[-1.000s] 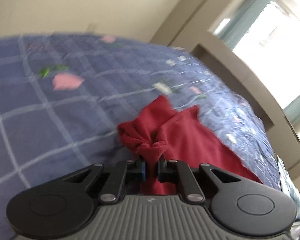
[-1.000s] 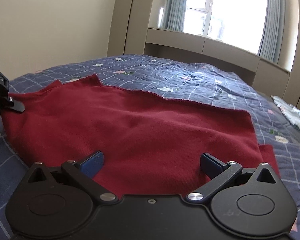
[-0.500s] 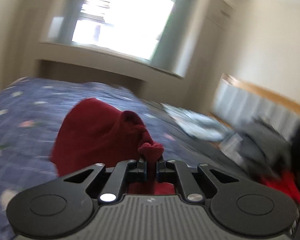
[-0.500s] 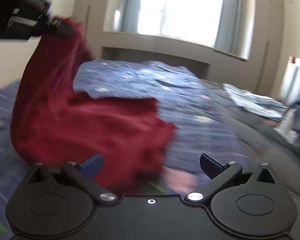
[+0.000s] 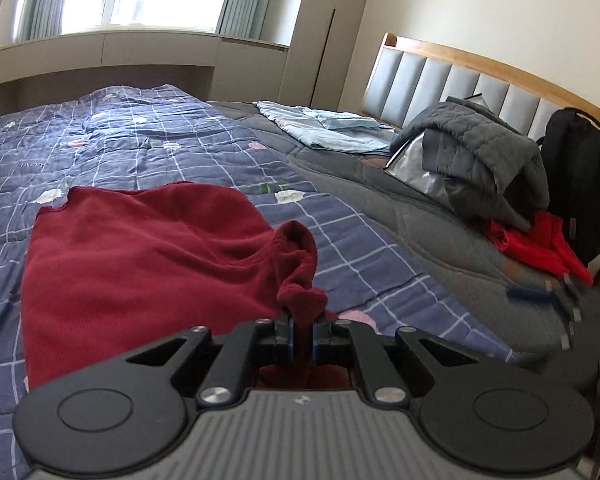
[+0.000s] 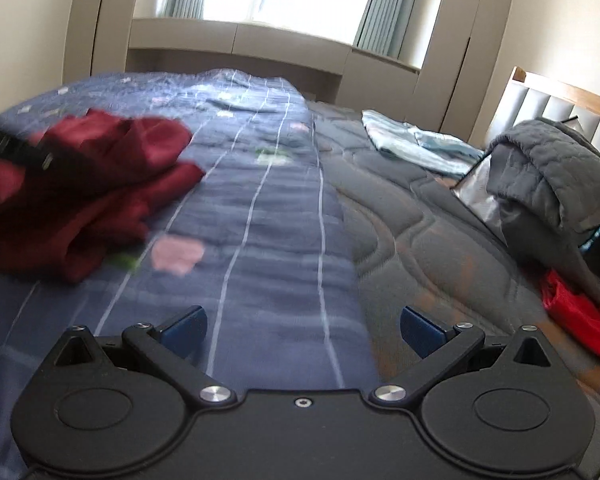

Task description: Fold small clothes

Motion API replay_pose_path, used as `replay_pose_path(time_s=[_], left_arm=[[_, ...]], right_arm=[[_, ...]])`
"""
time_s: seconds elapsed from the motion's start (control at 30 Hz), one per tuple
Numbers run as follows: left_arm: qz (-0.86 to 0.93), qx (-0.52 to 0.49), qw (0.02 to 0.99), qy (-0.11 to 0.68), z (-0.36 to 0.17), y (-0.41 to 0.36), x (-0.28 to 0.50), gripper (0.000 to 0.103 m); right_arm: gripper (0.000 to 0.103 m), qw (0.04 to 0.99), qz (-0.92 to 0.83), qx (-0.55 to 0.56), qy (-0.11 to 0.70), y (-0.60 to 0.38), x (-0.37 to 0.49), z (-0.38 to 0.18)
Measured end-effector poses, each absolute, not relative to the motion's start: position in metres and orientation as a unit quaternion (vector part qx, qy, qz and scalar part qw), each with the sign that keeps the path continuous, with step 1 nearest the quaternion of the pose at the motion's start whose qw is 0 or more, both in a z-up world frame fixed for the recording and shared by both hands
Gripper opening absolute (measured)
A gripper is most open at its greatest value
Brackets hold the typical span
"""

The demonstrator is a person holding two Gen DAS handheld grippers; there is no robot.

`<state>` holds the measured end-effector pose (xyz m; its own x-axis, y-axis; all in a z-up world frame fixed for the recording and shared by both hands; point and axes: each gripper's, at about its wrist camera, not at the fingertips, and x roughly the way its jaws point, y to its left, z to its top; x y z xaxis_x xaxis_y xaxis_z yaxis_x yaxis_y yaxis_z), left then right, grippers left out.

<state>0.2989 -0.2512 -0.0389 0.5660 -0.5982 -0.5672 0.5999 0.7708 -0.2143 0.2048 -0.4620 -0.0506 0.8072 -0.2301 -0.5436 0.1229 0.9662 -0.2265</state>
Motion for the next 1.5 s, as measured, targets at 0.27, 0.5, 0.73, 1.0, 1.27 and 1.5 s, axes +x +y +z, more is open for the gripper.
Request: replay_pose_path(time_s=[0.27,0.5,0.73,1.0,1.27,1.5], left_arm=[[-0.333,0.078,0.892,0.297,-0.030,-0.265,0.288,0.007],[-0.337,0.131,0.887,0.286,-0.035,-0.278,0.272,0.007],[-0.339,0.117,0.887,0.290,-0.036,-0.277,0.271,0.007],[-0.345,0.104,0.878,0.314,-0.041,-0.274,0.274,0.026],[-0.318,-0.002,0.891,0.324,-0.019,-0.226,0.271,0.098],[-0.140,-0.039,0.928,0.344,-0.024,-0.182,0.291,0.103]], right_arm=[[0.102,0.956,0.060,0.077,0.277,-0.474,0.313,-0.026],[0.049,0.928,0.128,0.131,0.325,-0.455,0.393,-0.047],[0.007,0.929,0.128,0.137,0.320,-0.459,0.393,-0.048],[0.018,0.933,0.111,0.089,0.331,-0.449,0.387,-0.055],[0.085,0.939,0.088,0.099,0.318,-0.455,0.363,-0.037],[0.099,0.944,0.058,0.076,0.315,-0.440,0.326,-0.040]])
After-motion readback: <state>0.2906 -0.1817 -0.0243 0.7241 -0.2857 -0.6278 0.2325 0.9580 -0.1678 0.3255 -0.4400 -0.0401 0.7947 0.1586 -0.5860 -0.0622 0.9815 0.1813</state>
